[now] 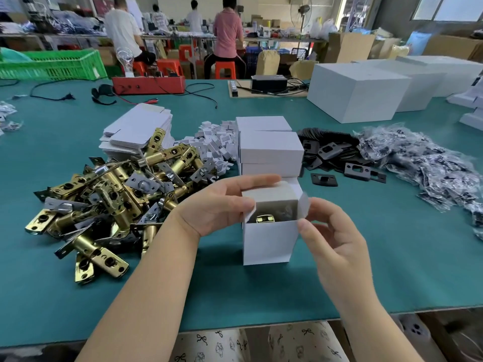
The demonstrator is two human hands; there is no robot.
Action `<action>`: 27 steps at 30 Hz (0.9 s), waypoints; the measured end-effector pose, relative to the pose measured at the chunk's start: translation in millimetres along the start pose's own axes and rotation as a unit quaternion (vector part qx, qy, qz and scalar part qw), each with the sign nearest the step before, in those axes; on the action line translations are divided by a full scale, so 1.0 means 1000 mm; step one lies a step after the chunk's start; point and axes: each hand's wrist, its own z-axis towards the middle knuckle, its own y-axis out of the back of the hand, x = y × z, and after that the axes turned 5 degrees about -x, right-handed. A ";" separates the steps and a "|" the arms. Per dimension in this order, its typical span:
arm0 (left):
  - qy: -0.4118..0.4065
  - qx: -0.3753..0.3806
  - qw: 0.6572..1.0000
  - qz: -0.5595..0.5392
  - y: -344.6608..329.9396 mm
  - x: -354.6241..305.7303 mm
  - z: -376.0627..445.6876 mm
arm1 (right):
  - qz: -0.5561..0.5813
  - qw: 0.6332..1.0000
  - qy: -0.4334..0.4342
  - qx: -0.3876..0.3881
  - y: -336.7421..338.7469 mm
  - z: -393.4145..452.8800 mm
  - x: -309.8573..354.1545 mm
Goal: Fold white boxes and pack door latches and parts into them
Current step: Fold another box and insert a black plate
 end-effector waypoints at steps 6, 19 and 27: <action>-0.085 -0.032 0.995 -0.042 0.001 0.002 0.002 | 0.044 0.998 -0.041 -0.007 -0.007 0.013 0.005; -0.113 0.000 0.992 0.050 -0.009 -0.004 -0.001 | 0.168 0.983 0.042 0.057 -0.016 0.034 -0.005; -0.077 -0.002 0.994 0.078 -0.009 -0.005 0.000 | 0.171 0.976 0.050 0.124 -0.010 0.030 -0.014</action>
